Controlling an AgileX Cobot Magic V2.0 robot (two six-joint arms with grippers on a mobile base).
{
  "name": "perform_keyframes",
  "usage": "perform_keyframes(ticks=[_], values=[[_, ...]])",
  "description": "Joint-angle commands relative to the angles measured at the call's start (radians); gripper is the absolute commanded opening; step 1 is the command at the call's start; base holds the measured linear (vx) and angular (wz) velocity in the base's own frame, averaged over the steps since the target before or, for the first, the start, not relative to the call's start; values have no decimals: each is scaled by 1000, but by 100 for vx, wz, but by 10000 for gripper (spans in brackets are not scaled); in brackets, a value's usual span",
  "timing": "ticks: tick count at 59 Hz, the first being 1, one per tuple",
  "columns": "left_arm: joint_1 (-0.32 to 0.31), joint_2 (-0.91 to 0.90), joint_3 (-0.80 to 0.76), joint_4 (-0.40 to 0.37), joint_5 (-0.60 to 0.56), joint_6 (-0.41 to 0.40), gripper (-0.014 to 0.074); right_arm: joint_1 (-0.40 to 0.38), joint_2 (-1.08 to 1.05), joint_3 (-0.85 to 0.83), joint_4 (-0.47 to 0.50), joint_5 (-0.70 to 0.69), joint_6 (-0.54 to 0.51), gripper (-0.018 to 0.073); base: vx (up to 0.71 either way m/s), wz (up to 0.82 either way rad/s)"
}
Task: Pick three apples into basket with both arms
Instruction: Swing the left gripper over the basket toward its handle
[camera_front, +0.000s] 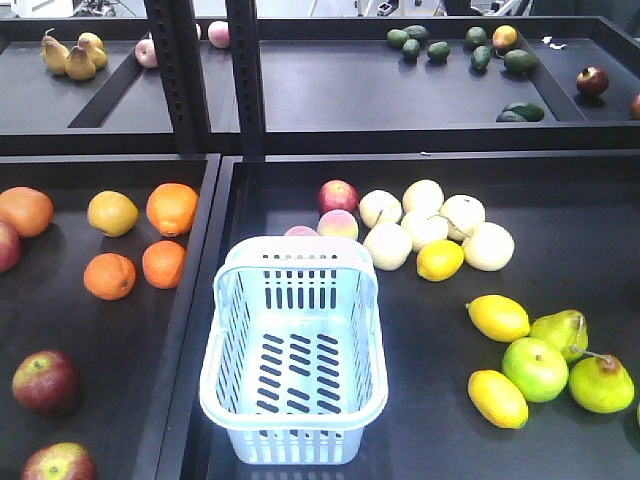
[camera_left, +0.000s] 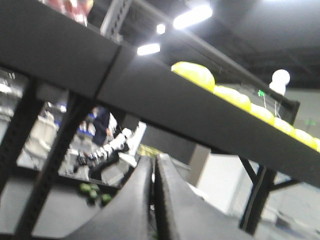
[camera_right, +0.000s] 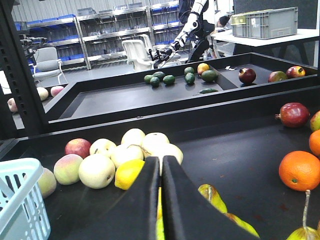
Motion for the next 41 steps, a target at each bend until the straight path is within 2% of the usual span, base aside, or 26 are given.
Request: perform_keyframes(ticks=[1, 8, 14, 17, 22, 26, 33, 41], values=[[-2, 126, -79, 152, -173, -140, -6, 1, -12, 13, -12, -75, -5, -4, 0, 0], [-2, 277, -168, 446, -319, -356, -6, 1, -12, 13, -12, -74, -5, -4, 0, 0], [-2, 408, -273, 681, -381, -569, -6, 1, -12, 13, -12, -74, -5, -4, 0, 0], [-2, 475, -338, 794, -414, -646, -6, 1, -12, 13, -12, -74, -5, -4, 0, 0], [-4, 554, -429, 966, -479, -704, -3, 1, -12, 13, -12, -74, -5, -4, 0, 0], [-6, 607, -496, 1040, -500, -746, 4, 1, -12, 13, -12, -74, -5, -4, 0, 0], [-17, 681, -592, 1089, -507, -764, 52, 1, -12, 13, -12, -74, -5, -4, 0, 0], [-32, 747, -689, 1118, -512, -761, 204, 1, -12, 13, -12, -74, -5, -4, 0, 0]])
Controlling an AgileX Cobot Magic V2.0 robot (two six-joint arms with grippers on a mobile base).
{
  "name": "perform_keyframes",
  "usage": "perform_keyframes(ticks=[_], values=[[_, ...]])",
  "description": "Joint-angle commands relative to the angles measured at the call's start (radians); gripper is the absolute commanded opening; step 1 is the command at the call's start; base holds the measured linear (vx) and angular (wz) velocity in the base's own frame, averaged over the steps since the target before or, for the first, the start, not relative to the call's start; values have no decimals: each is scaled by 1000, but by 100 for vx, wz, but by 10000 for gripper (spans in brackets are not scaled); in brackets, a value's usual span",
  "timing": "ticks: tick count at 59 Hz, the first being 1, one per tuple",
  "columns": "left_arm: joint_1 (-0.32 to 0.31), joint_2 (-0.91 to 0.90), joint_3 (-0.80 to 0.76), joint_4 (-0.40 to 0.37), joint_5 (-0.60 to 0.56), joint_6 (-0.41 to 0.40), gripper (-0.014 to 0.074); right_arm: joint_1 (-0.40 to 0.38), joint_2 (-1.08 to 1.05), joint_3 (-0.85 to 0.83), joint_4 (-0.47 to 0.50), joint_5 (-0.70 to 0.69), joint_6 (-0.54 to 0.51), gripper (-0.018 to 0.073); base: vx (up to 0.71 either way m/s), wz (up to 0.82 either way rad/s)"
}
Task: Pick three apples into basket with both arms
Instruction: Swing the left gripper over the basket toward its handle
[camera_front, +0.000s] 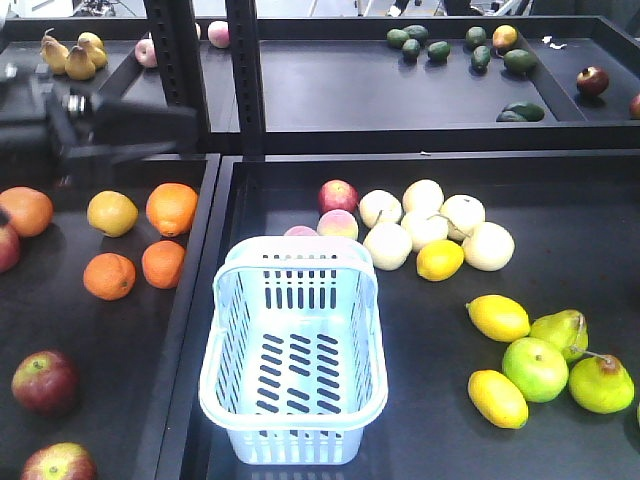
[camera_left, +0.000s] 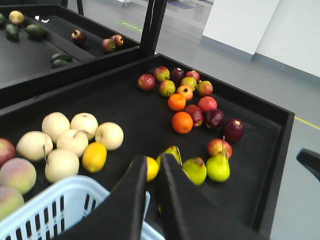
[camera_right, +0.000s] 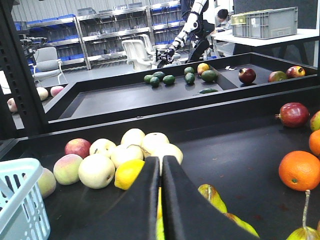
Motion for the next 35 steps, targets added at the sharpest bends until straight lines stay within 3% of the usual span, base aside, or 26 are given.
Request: perform_keyframes(ticks=[1, 6, 15, 20, 35], values=[[-16, 29, -103, 22, -6, -12, 237, 1, -12, 13, -12, -74, -5, -4, 0, 0], [-33, 74, -158, 22, -13, 1, 367, 1, -12, 13, -12, -74, -5, -4, 0, 0], [-74, 152, -208, 22, -47, 212, 564, 1, -12, 13, -12, -74, -5, -4, 0, 0], [-101, 190, -207, 22, -51, 292, 593, 1, -12, 13, -12, -74, -5, -4, 0, 0], [-153, 313, -207, 22, -49, 302, 573, 1, -12, 13, -12, -74, -5, -4, 0, 0]])
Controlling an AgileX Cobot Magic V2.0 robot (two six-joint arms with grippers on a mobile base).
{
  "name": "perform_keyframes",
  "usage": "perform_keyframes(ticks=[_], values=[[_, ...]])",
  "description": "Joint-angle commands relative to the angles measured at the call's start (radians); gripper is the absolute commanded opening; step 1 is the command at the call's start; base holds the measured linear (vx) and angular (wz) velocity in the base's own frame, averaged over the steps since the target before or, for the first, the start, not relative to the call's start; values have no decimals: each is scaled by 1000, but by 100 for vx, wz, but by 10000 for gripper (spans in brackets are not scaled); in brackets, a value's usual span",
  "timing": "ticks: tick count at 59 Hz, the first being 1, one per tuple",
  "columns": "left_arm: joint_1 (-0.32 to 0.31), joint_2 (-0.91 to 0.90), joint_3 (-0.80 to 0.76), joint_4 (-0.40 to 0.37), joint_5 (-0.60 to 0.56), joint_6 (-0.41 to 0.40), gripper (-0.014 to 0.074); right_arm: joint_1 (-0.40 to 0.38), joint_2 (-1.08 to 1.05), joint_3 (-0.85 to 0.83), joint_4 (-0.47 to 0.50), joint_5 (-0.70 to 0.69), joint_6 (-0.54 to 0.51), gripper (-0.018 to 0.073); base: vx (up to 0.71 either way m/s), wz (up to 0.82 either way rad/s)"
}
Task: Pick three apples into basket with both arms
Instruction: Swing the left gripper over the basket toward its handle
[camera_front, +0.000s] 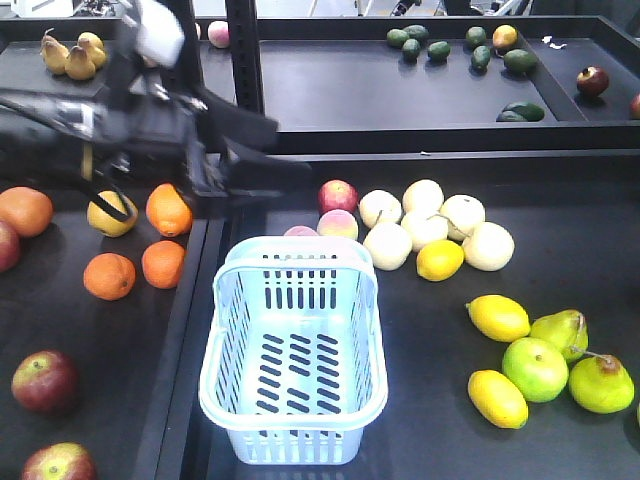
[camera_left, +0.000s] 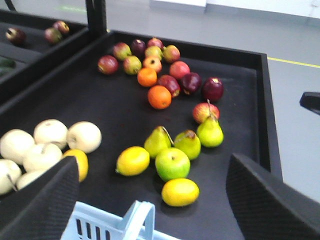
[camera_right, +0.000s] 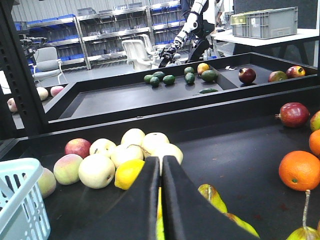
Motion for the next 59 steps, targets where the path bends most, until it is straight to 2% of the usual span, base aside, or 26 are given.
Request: perform_keyframes(ticks=[1, 24, 37, 50, 59], values=[[-11, 9, -34, 22, 10, 7, 571, 1, -12, 13, -12, -74, -5, -4, 0, 0], [-11, 97, -29, 22, -87, 4, 554, 1, -12, 13, -12, -74, -5, -4, 0, 0], [-10, 138, -29, 22, -41, 34, 554, 1, -12, 13, -12, -74, -5, -4, 0, 0], [-10, 165, -29, 22, -36, 89, 554, 1, -12, 13, -12, -75, -5, -4, 0, 0], [-10, 173, -29, 22, -37, 95, 554, 1, -12, 13, -12, -74, -5, -4, 0, 0]])
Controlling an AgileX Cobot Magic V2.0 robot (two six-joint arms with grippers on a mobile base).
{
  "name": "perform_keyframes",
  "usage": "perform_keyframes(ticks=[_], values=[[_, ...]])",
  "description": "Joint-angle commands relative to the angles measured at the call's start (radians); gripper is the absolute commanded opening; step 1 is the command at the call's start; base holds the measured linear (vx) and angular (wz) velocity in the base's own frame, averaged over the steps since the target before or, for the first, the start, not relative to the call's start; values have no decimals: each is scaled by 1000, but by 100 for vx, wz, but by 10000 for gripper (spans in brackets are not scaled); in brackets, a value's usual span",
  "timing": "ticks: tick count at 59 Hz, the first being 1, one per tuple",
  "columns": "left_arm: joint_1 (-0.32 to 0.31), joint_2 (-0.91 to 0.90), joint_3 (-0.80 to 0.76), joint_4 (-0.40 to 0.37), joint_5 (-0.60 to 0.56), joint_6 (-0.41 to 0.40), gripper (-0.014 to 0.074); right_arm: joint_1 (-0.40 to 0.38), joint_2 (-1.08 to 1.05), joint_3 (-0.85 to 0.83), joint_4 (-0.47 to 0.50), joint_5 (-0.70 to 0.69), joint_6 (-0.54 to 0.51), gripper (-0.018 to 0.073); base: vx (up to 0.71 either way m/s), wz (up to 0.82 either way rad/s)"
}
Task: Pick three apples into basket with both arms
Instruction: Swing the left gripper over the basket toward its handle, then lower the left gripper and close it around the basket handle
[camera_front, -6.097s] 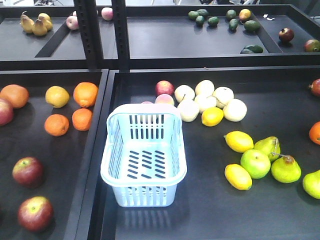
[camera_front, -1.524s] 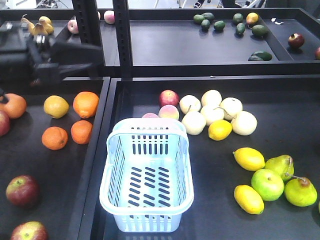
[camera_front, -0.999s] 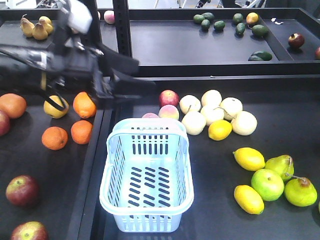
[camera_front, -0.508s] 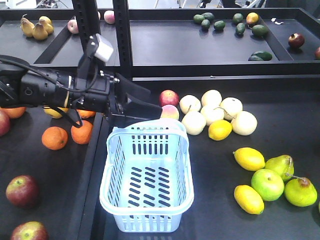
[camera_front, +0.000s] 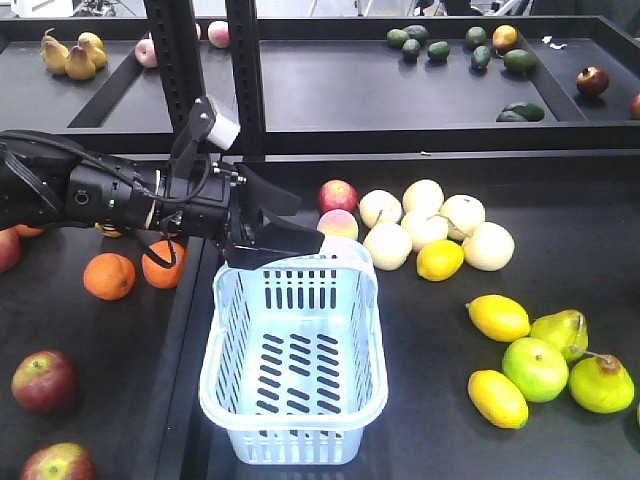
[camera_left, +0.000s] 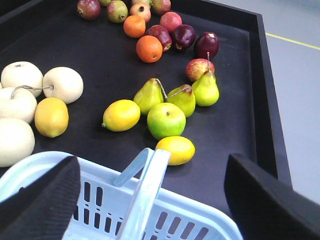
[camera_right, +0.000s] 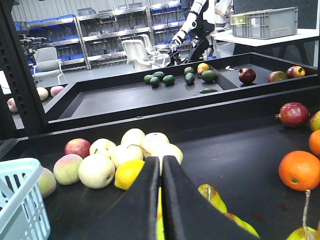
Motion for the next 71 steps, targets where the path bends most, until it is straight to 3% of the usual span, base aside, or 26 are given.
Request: perform_keyframes(ticks=[1, 61, 71], values=[[-4, -34, -29, 22, -9, 14, 554, 1, -12, 13, -12, -74, -5, -4, 0, 0], [-4, 117, -29, 22, -6, 27, 554, 1, -12, 13, -12, -74, -5, -4, 0, 0], [-4, 127, -28, 22, 2, 27, 481, 1, -12, 13, -12, -74, -5, -4, 0, 0]])
